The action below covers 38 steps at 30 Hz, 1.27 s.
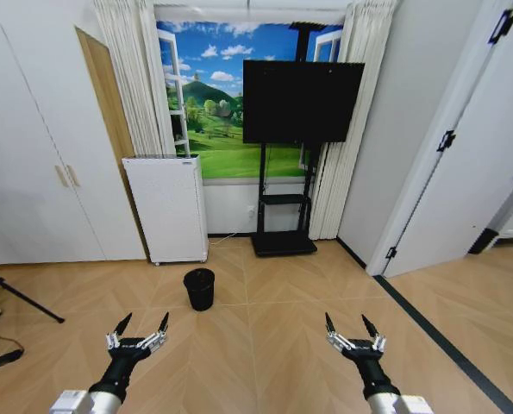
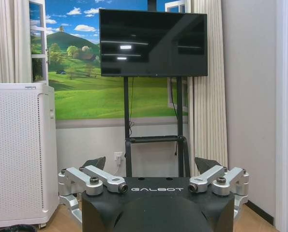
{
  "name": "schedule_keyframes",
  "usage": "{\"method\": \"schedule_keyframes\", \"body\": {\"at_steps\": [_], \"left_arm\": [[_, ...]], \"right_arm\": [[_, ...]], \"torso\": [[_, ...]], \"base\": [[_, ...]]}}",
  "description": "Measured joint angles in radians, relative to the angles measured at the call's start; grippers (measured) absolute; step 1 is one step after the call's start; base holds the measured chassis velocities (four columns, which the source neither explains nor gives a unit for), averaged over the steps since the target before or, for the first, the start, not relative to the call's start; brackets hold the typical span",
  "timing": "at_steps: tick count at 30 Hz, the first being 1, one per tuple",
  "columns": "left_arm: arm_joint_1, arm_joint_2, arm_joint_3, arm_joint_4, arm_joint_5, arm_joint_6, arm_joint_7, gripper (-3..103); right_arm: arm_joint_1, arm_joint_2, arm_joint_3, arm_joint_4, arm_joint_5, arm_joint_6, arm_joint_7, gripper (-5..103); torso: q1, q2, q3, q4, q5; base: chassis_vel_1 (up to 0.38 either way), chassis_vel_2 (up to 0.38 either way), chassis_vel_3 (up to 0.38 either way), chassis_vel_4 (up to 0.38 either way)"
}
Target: Pick up the trash bin and place the garbage on the floor into it.
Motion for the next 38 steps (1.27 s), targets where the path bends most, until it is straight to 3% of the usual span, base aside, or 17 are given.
{"method": "schedule_keyframes", "body": {"at_steps": [38], "left_arm": [[0.000,0.000,0.000,0.000,0.000,0.000,0.000,100]], "right_arm": [[0.000,0.000,0.000,0.000,0.000,0.000,0.000,100]], "torso": [[0.000,0.000,0.000,0.0000,0.0000]], "base": [[0.000,0.000,0.000,0.000]]}}
